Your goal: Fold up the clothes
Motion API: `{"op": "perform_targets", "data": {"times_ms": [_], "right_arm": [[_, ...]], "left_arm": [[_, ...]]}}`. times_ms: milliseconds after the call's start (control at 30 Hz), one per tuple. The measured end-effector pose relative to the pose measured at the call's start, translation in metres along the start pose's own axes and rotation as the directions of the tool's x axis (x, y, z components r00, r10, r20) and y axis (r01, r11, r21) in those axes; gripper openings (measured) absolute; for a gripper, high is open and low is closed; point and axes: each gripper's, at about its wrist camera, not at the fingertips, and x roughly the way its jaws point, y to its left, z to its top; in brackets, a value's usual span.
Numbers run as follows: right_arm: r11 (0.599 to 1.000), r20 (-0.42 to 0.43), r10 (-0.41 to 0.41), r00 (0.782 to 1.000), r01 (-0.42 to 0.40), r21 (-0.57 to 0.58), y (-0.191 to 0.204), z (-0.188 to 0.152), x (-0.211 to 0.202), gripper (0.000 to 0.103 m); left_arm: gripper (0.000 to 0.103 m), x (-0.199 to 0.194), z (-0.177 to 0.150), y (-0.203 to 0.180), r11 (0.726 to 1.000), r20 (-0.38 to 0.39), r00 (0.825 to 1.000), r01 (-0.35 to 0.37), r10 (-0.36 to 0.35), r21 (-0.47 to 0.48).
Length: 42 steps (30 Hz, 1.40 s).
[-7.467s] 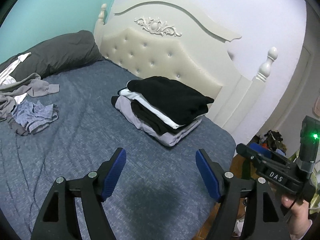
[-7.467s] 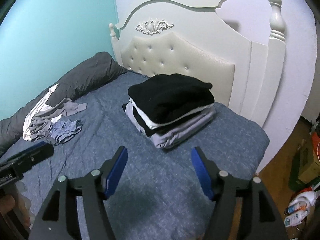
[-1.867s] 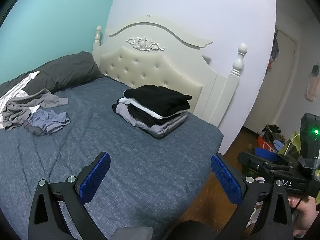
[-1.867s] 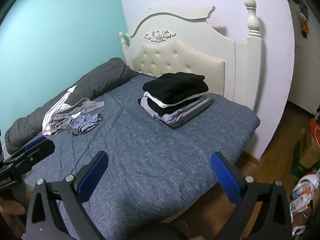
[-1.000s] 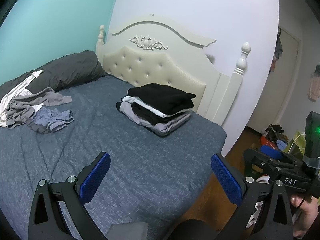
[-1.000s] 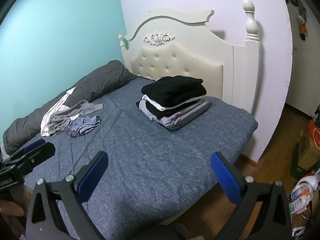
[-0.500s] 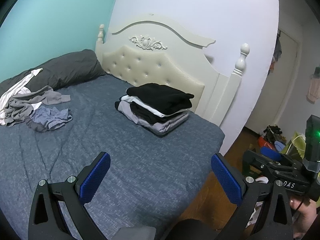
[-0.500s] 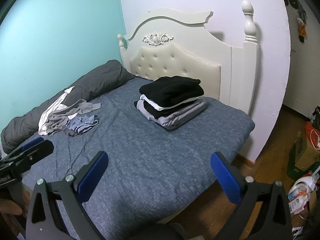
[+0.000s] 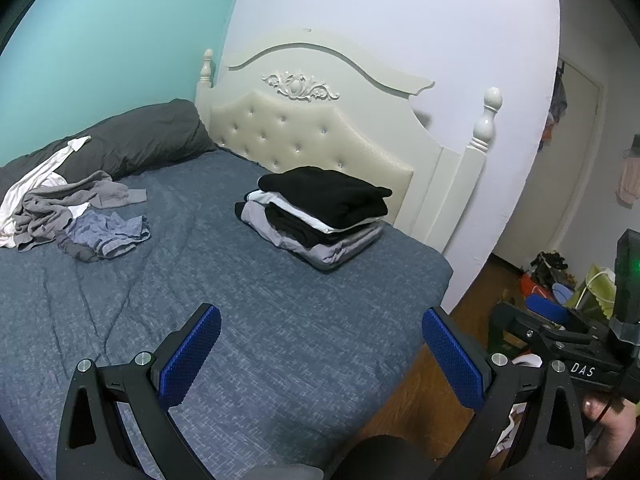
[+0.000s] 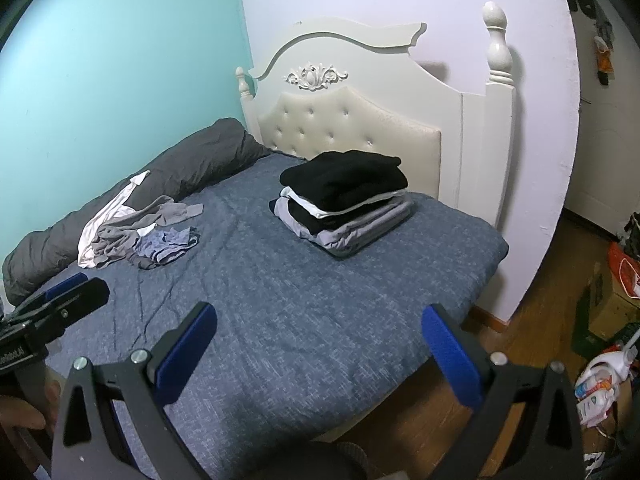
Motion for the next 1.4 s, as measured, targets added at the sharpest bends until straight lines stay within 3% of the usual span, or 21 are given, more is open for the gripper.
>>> {"op": "perform_targets", "data": {"times_ms": [367,1400], "right_arm": [[1.0,-0.008,0.007,1.0,-0.007,0.001,0.0015,-0.0002,0.0024,0.103],[1.0,-0.017,0.013,1.0,-0.013,0.003,0.0024,-0.0028,0.0058,0.103]], "left_arm": [[0.102,0.0051,-0.001,0.0023,1.0,-0.028,1.0,0.0,0.0,-0.008],[0.102,-0.0026,-0.0018,0.008,1.0,0.015,1.0,0.0,0.0,0.0]]}}
